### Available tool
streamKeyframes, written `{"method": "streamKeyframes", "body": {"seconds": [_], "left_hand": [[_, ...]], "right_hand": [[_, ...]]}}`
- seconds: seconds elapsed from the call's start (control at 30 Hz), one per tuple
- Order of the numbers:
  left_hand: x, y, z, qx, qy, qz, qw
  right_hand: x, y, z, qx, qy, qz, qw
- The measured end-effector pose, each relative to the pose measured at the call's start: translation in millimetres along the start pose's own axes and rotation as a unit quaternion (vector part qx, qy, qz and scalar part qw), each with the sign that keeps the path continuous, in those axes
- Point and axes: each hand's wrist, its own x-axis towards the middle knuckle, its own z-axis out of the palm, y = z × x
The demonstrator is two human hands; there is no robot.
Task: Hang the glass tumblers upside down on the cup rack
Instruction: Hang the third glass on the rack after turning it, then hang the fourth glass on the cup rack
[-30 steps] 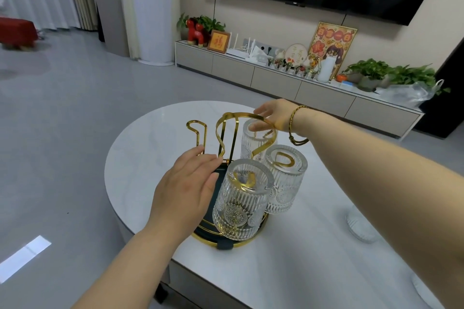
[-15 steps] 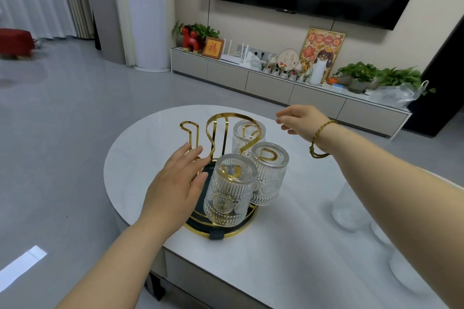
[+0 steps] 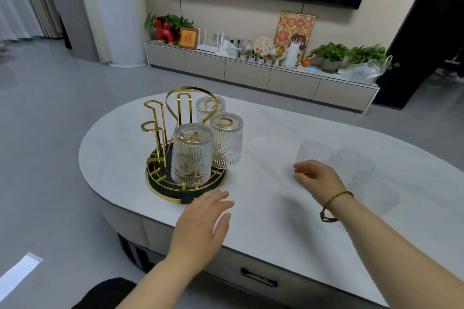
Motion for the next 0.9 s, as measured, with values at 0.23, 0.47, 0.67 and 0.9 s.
{"method": "streamKeyframes", "body": {"seconds": [0.23,0.47,0.67,0.9], "left_hand": [[7.8,-15.6,57.1,0.042,-0.117,-0.082,0.989],[13.8,-27.4,76.1,0.153,-0.16,-0.072,0.972],[12.4,-27.4,77.3,0.147,-0.138,-0.057,0.978],[13.3,-26.0,77.5,0.153,-0.149,-0.066,0.975]], "right_hand": [[-16.9,70.8,31.2,0.084,0.111,0.121,0.983],[14.4,83.2,44.8,0.116,0.174,0.121,0.97],[43.3,80.6,51.2,0.167,0.234,0.113,0.951],[63.6,81.6,55.0,0.136,0.27,0.139,0.943]]}}
